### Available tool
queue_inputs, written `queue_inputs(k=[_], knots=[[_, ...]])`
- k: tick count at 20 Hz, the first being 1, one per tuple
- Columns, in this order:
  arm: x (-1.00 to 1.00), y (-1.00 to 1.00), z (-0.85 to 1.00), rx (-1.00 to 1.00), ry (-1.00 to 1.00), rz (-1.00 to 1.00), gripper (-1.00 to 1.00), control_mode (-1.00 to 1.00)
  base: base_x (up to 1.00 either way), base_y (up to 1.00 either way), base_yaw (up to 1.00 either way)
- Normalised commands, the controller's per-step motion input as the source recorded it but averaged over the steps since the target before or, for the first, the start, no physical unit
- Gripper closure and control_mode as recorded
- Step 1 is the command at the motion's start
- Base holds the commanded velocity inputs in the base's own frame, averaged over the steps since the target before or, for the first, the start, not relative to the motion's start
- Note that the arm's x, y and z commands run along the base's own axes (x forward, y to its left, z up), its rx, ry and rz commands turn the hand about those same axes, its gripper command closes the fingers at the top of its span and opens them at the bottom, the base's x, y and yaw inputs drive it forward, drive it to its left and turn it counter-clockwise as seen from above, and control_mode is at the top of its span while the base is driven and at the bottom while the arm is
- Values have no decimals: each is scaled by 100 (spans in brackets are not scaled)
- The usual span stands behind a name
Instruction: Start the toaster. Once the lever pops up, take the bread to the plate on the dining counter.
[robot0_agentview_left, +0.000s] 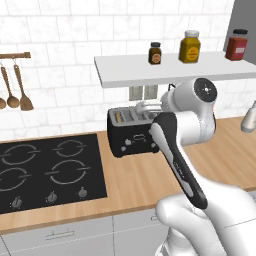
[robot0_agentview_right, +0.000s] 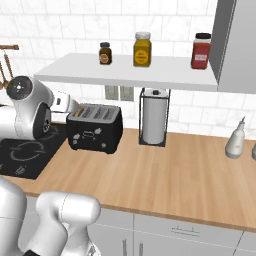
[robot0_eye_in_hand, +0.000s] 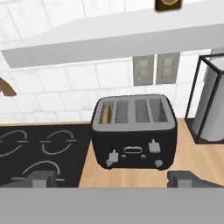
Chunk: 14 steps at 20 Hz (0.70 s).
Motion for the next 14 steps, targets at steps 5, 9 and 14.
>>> queue_inputs(k=[5,9,14], knots=[[1,39,0,-8,6,-8,-100,-100,0,0,0],[0,31,0,-6,4,-7,-100,-100,0,0,0],[1,13,4,0,7,-5,-100,-100,0,0,0]])
